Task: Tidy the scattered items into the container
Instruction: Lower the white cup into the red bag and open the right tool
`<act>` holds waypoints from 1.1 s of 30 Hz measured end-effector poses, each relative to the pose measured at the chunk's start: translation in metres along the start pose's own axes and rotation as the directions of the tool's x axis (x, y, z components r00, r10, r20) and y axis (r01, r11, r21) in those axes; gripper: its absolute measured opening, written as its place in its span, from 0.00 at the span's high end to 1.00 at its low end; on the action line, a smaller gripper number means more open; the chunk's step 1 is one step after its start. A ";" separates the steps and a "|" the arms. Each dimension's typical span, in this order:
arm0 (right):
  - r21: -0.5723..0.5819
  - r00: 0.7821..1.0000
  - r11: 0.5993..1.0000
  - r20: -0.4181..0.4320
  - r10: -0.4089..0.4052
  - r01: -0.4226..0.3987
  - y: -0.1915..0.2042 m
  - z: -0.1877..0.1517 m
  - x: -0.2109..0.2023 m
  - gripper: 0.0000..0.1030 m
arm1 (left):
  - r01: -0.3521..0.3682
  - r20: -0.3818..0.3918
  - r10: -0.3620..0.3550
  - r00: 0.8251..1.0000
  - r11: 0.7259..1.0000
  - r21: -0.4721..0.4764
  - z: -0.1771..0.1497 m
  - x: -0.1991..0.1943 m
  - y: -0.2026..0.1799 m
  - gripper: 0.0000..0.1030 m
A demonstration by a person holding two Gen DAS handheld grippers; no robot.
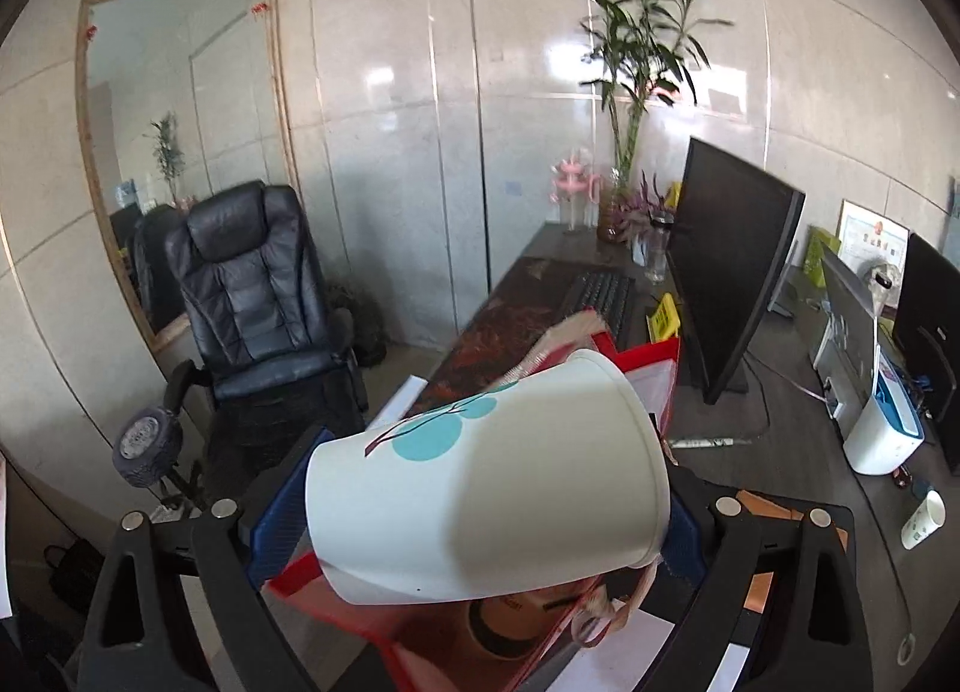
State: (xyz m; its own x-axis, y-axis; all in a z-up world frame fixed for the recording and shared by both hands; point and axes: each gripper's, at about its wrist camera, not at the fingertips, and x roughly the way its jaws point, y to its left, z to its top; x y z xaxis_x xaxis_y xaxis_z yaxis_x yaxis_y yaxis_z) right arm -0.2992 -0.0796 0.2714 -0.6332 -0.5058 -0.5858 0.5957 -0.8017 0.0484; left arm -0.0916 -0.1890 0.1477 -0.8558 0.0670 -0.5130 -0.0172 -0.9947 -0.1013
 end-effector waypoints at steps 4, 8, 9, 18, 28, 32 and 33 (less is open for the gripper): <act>-0.003 0.999 0.999 -0.035 -0.032 0.032 -0.004 -0.009 0.020 0.06 | 0.006 -0.004 -0.006 1.000 1.000 0.009 -0.002 -0.002 -0.002 0.00; -0.025 0.998 0.998 -0.022 -0.058 0.058 -0.002 -0.008 0.016 0.06 | 0.006 -0.011 -0.006 1.000 1.000 0.001 -0.003 -0.001 0.000 0.00; -0.038 0.997 0.997 -0.019 -0.070 0.069 -0.001 -0.007 0.015 0.06 | 0.005 -0.012 -0.005 1.000 1.000 -0.001 -0.003 -0.001 0.001 0.00; -0.040 0.997 0.997 -0.026 -0.074 0.073 -0.001 -0.008 0.010 0.05 | 0.010 -0.006 -0.010 1.000 1.000 0.003 -0.004 -0.006 -0.001 0.00; -0.026 0.997 0.997 -0.027 -0.073 0.073 -0.004 -0.008 0.005 0.05 | 0.012 -0.006 -0.012 1.000 1.000 0.009 -0.004 -0.009 -0.005 0.00; -0.033 0.996 0.996 -0.027 -0.079 0.078 -0.001 -0.011 0.001 0.05 | 0.011 -0.010 -0.011 1.000 1.000 0.012 -0.004 -0.008 -0.005 0.00; -0.034 0.996 0.996 -0.025 -0.080 0.079 0.000 -0.012 -0.001 0.05 | 0.011 -0.011 -0.011 1.000 1.000 0.012 -0.004 -0.008 -0.006 0.00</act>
State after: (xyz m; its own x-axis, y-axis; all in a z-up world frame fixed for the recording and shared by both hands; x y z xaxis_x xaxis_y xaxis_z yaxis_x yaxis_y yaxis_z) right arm -0.2923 -0.0748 0.2622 -0.6662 -0.4321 -0.6079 0.5605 -0.8278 -0.0258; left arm -0.0829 -0.1835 0.1489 -0.8496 0.0789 -0.5215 -0.0327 -0.9947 -0.0971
